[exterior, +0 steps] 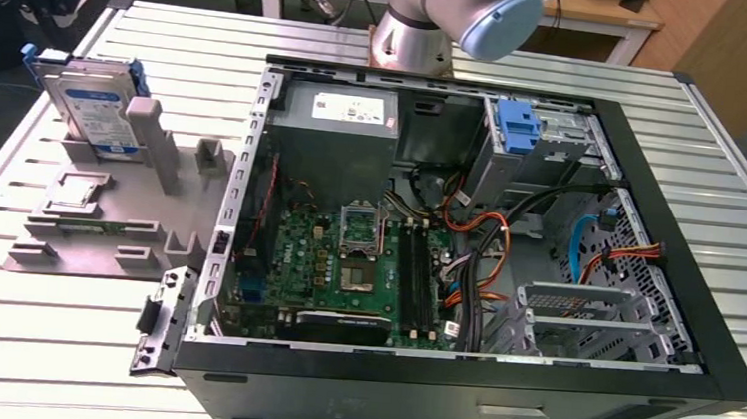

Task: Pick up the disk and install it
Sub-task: 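Reach for the disk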

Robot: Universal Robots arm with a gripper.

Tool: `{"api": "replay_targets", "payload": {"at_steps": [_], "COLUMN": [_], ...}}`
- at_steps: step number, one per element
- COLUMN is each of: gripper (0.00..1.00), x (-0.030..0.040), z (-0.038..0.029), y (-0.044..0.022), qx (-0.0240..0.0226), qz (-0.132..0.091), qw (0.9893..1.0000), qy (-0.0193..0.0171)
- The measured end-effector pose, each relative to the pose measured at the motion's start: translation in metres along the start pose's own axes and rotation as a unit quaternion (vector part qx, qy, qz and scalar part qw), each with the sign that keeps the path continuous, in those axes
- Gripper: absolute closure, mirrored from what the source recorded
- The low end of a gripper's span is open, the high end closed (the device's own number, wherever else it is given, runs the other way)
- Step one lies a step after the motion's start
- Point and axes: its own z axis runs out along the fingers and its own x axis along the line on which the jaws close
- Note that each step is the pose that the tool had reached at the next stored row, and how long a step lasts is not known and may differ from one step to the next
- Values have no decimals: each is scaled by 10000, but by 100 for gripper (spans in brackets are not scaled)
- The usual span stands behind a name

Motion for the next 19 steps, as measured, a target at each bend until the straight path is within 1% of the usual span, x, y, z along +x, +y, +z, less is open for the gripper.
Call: {"api": "replay_targets", "payload": {"at_steps": [2,6,10,14,15,16,19], "gripper": [90,90,90,90,90,90,90], "x": [32,156,264,342,351,384,422], "z": [11,25,42,69,77,113,138], "y": [32,66,108,170,195,311,381], "qx": [0,-4,-5,-3,-3,-3,-2], "qz": [-1,0,0,1,1,2,2], "qw": [10000,10000,10000,10000,10000,10000,10000], "qy": [1,6,15,33,38,46,52]}}
